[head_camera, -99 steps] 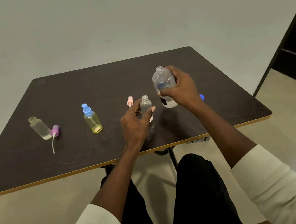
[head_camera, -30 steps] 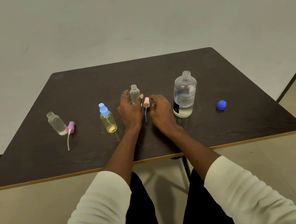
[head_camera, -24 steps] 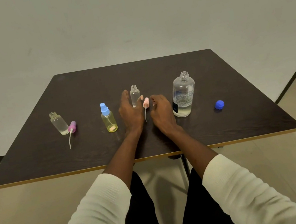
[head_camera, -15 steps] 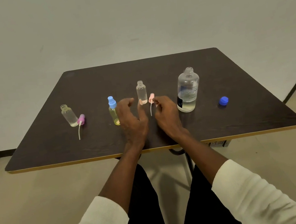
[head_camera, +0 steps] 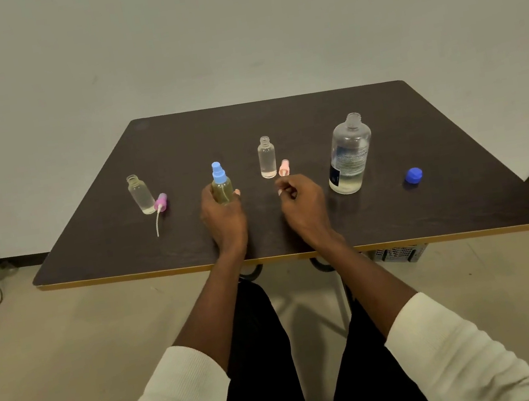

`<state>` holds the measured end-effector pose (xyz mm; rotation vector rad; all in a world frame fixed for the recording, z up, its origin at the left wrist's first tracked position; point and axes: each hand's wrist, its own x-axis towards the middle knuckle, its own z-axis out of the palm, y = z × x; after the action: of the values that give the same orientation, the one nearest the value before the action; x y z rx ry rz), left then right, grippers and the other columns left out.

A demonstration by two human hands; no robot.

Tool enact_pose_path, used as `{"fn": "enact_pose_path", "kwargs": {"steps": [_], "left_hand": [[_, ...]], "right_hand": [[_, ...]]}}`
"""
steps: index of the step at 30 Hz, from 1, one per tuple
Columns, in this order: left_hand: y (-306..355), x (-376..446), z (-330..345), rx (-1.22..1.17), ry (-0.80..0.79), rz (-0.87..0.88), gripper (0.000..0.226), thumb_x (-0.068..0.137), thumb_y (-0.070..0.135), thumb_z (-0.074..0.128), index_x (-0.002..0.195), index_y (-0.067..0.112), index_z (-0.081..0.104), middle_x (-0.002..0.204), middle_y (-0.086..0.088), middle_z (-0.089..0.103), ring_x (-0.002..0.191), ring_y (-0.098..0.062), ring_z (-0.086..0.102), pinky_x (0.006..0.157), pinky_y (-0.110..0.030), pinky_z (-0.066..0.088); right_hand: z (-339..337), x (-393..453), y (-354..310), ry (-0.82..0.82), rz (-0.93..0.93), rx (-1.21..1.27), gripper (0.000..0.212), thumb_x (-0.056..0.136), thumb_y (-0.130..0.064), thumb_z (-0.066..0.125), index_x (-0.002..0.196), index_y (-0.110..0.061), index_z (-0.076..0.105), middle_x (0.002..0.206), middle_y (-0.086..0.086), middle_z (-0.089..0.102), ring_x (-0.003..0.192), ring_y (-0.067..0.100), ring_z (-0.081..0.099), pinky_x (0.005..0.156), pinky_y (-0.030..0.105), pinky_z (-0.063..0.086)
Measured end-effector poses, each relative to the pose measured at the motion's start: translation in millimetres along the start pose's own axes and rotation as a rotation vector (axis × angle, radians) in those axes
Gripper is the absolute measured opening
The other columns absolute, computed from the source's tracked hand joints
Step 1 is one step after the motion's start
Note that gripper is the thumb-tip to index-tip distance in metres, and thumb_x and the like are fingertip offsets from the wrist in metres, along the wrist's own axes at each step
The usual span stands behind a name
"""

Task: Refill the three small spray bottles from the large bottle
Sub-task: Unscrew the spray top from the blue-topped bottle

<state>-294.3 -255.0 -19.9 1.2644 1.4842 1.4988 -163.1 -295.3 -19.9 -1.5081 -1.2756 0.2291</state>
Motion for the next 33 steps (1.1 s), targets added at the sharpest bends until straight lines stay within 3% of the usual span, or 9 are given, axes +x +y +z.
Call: {"fn": "enact_pose_path", "kwargs": {"steps": [3,5,8,12,16,18,20,26,33], "left_hand": [[4.0,-5.4,-1.3,-0.097,-0.086,0.052,0.022,0.085,0.03,0.079,0.1,0.031,0.063,0.097,0.009,0.068,0.091,-0.006,0.066,0.088,-0.039,0.059],[5.1,-7.2,-0.1,-0.123,-0.188,0.061,0.033,0.079,0.038,0.084,0.104,0.023,0.069,0.102,0.002,0.073,0.094,-0.012,0.071,0.085,-0.036,0.06],[10.4,-12.5,1.1,-0.21,-0.408,0.067,0.03,0.081,0.021,0.085,0.107,0.011,0.073,0.099,-0.006,0.077,0.091,-0.02,0.075,0.079,-0.031,0.061],[15.0,-9.9,0.0,-0.343,-0.564,-0.005,0.023,0.09,0.016,0.074,0.112,0.011,0.07,0.104,-0.005,0.076,0.094,-0.018,0.074,0.081,-0.028,0.058],[18.0,10.2,-4.3,-0.625,-0.707,-0.206,0.032,0.104,0.028,0.05,0.128,0.009,0.06,0.124,-0.016,0.07,0.112,-0.024,0.068,0.097,-0.039,0.056],[20.0,19.5,-6.0,-0.715,-0.768,-0.222,0.032,0.107,0.021,0.045,0.133,0.004,0.056,0.129,-0.021,0.067,0.123,-0.03,0.064,0.1,-0.039,0.055],[21.5,23.4,-4.9,-0.692,-0.806,-0.202,0.027,0.106,0.013,0.045,0.127,0.002,0.06,0.123,-0.018,0.071,0.119,-0.029,0.067,0.097,-0.037,0.056],[27.4,24.8,7.5,-0.643,-0.65,-0.263,0.014,0.099,0.007,0.058,0.108,0.0,0.068,0.097,-0.014,0.077,0.093,-0.024,0.076,0.09,-0.038,0.061],[27.9,23.9,16.7,-0.499,-0.441,-0.213,0.015,0.084,0.011,0.08,0.096,0.006,0.074,0.087,-0.007,0.077,0.084,-0.02,0.074,0.081,-0.036,0.061]], "right_hand": [[-1.9,1.5,2.3,-0.129,0.127,0.17,0.028,0.084,-0.002,0.067,0.111,-0.01,0.069,0.101,0.0,0.069,0.09,0.007,0.064,0.082,0.022,0.051],[-5.1,-0.3,2.4,-0.283,0.153,0.341,0.042,0.079,-0.006,0.076,0.119,-0.012,0.065,0.109,0.0,0.07,0.101,0.01,0.065,0.09,0.027,0.052],[-13.0,-5.0,0.0,-0.443,0.145,0.496,0.053,0.079,-0.012,0.078,0.128,-0.017,0.06,0.119,0.001,0.069,0.112,0.017,0.064,0.098,0.035,0.051],[-18.4,-7.5,1.6,-0.427,0.232,0.576,0.049,0.086,-0.018,0.073,0.132,-0.013,0.058,0.115,0.004,0.071,0.104,0.019,0.068,0.092,0.041,0.054],[-28.6,-3.9,4.2,-0.609,0.357,0.728,0.042,0.09,-0.01,0.065,0.13,-0.001,0.057,0.106,0.023,0.069,0.089,0.026,0.066,0.082,0.035,0.054],[-33.8,-0.2,4.7,-0.697,0.421,0.801,0.041,0.091,-0.01,0.063,0.129,0.004,0.055,0.107,0.028,0.066,0.092,0.03,0.065,0.083,0.035,0.054],[-35.1,2.2,3.7,-0.733,0.457,0.829,0.039,0.092,-0.007,0.061,0.128,0.007,0.053,0.11,0.028,0.065,0.094,0.031,0.065,0.083,0.034,0.055],[-29.4,-0.7,1.7,-0.639,0.409,0.762,0.033,0.092,-0.004,0.062,0.121,0.01,0.057,0.103,0.025,0.067,0.086,0.031,0.065,0.077,0.031,0.056],[-21.2,-3.7,5.3,-0.529,0.398,0.641,0.027,0.082,-0.004,0.074,0.109,-0.002,0.067,0.086,0.007,0.071,0.081,0.021,0.067,0.087,0.038,0.055]]}}
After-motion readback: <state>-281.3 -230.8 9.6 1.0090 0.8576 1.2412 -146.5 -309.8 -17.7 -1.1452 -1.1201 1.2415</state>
